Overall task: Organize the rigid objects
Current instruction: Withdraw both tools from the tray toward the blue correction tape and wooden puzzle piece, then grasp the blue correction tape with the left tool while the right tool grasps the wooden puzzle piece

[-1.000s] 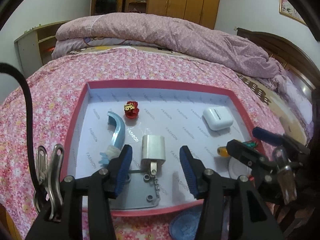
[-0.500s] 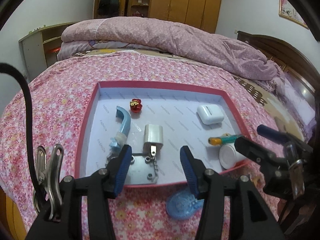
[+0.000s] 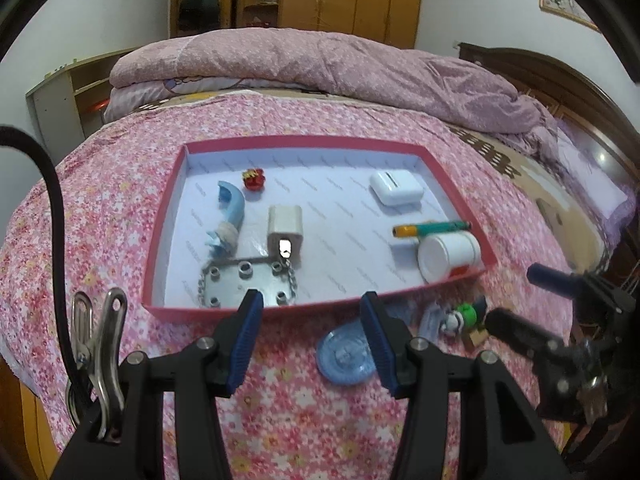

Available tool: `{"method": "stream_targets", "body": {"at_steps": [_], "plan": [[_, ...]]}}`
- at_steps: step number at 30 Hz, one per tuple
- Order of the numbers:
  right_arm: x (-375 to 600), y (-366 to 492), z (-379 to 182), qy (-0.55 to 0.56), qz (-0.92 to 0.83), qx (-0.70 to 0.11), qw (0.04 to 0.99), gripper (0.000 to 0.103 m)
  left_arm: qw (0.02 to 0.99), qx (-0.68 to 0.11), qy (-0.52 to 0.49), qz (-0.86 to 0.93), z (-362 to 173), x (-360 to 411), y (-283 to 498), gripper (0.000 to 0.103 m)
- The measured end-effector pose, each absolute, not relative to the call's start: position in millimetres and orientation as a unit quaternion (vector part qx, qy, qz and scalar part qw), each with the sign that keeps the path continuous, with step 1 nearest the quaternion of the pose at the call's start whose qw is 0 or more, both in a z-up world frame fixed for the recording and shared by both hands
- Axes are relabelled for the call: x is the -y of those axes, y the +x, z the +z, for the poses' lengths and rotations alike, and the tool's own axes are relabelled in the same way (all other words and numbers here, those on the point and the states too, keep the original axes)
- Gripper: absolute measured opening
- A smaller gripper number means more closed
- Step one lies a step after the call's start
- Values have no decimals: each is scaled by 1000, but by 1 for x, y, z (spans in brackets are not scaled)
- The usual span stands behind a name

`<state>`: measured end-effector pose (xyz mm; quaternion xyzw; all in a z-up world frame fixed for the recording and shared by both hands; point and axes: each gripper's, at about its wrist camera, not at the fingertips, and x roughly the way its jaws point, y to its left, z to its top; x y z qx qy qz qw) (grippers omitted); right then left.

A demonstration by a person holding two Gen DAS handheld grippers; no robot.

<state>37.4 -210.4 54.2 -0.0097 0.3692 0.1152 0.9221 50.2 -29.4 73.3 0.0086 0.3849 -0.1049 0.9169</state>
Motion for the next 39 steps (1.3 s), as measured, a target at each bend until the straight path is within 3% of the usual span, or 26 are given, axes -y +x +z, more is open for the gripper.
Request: {"method": "stream_targets", "body": {"at_steps": [12,15,23,28,31,33,39], "plan": [[222,13,19,-8,105,-404,909,88,899,-414,21,-143,53,46,47,54],[223,12,13,-5,106,-409,906,88,895,-420,31,-146,47,51,48,62],[224,13,7,1,112,-412,904,88,894,-420,67,-140,31,68,54,64],[225,14,4,4,112,-410,905,88,900,-405,88,-136,26,80,60,71],[224,13,3,-2,112,-407,907,88,905,-391,105,-133,23,85,57,70],[224,13,3,-3,111,-405,908,88,905,-389,106,-137,23,85,55,61],[224,9,1,-10,115,-400,909,89,904,-394,106,-132,23,73,44,61]]}}
